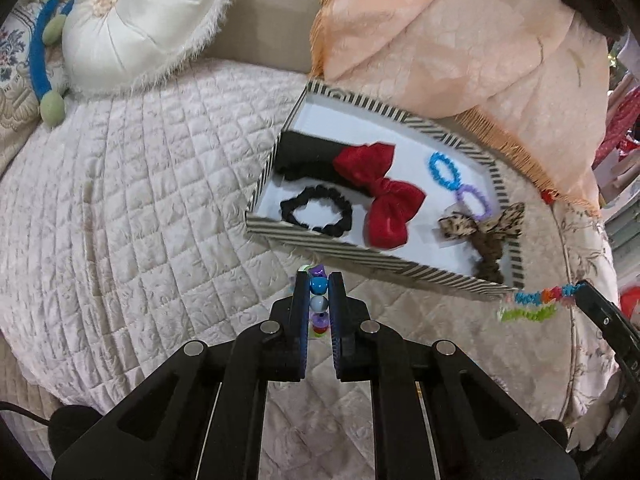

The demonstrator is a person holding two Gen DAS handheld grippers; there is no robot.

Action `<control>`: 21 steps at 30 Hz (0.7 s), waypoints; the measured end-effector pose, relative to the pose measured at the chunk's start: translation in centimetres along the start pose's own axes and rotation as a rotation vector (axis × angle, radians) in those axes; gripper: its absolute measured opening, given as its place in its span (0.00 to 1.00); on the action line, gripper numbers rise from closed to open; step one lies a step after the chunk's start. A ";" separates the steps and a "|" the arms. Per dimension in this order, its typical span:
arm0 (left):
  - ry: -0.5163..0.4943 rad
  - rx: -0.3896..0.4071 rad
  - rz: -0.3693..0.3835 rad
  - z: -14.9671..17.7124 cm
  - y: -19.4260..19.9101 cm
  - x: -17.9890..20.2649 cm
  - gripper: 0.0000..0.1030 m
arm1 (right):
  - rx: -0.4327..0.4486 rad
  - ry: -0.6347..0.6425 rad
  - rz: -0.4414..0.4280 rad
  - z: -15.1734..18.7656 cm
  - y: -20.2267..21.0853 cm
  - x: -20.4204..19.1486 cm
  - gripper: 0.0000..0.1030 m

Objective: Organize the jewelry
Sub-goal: 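Close left tool on multicolor bracelet while right tool closes on flower-bead bracelet, then carry multicolor bracelet in left tool and flower bracelet in right tool over tray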

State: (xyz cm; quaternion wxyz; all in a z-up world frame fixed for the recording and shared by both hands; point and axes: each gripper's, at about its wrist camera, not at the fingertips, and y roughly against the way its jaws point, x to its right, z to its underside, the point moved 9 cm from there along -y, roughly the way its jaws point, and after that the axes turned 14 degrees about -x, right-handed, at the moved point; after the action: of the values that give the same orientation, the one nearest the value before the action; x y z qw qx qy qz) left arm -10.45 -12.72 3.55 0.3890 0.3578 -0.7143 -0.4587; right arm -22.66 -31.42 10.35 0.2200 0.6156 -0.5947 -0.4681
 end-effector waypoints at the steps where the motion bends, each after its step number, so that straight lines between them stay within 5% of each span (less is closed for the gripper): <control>1: -0.004 0.009 -0.002 -0.1 0.5 0.1 0.08 | 0.005 0.001 0.000 -0.2 0.4 0.0 0.11; 21: -0.055 0.099 -0.043 -1.5 5.3 1.7 0.08 | 0.050 0.003 0.012 -1.5 2.9 0.0 0.11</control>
State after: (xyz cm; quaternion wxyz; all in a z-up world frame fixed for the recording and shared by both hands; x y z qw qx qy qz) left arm -10.66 -13.08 9.29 0.3412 0.3793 -0.7387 -0.4404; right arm -22.93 -32.47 13.45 0.2079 0.6180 -0.6096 -0.4509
